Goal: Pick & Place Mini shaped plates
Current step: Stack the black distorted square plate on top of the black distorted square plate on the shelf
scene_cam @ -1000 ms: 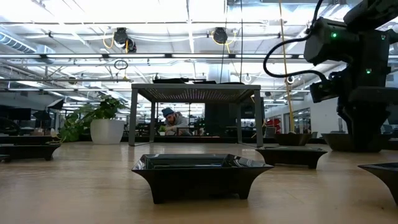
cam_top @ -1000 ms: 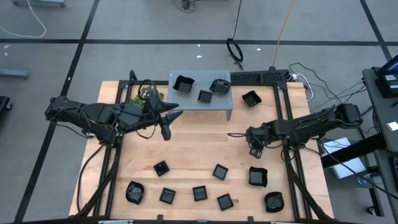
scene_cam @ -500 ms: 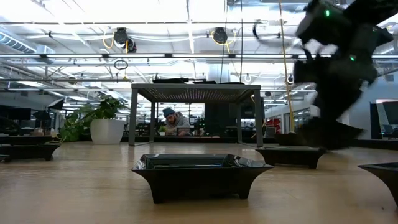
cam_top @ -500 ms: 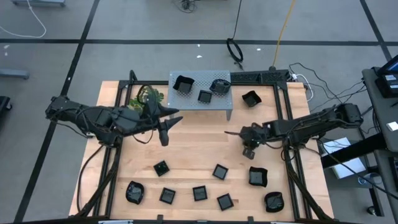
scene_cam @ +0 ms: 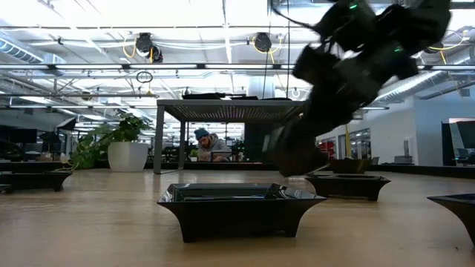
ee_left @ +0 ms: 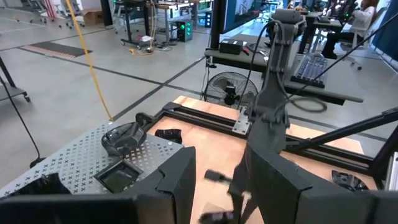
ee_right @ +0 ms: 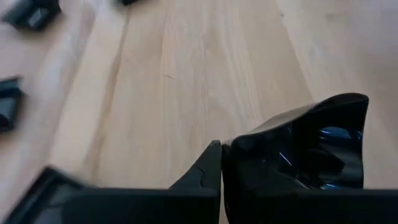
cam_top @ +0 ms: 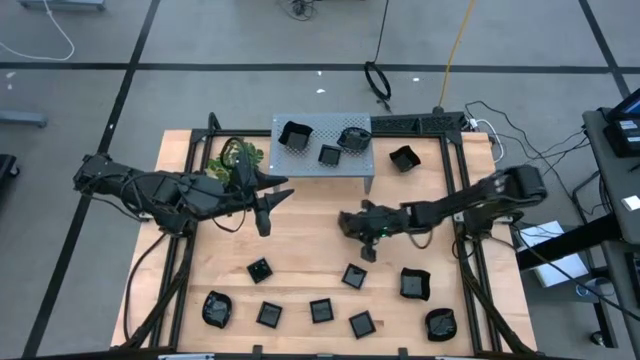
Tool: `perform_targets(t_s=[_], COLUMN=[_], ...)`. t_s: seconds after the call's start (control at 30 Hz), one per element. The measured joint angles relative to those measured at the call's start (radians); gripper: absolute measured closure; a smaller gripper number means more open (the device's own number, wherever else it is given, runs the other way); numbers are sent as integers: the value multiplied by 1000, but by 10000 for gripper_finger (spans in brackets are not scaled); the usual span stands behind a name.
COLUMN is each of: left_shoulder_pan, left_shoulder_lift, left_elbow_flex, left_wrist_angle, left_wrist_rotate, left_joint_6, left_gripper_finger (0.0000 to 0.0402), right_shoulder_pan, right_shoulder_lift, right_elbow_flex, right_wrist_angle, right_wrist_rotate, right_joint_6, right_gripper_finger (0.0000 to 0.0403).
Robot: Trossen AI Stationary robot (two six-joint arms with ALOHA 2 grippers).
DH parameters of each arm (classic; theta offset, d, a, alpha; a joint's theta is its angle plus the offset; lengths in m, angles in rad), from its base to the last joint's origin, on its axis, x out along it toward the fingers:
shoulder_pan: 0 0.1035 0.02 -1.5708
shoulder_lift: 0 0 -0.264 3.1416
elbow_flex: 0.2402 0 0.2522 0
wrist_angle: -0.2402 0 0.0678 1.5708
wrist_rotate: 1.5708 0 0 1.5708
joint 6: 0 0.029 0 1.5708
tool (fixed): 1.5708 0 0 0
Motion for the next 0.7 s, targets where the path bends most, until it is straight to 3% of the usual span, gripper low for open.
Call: perform_targets(t_s=[0.17,0.33,0.7], left_shoulder_pan=[0,0,1], left_shoulder_lift=[0,0,0], left_elbow_flex=[0,0,0], left_wrist_angle=[-1,-20,-254], left_wrist_rotate=[0,0,1], left_joint_6=[0,-1,-55], left_gripper_finger=[256,256,256], right_shoulder_pan=[0,0,0], right_shoulder_lift=[155,234,196], right_elbow_flex=[121,201,213], right_wrist_angle=[11,13,12], right_wrist_rotate=[2,-2,3], right_joint_6=[-139,-159,-98], right_gripper_finger=[403,388,280])
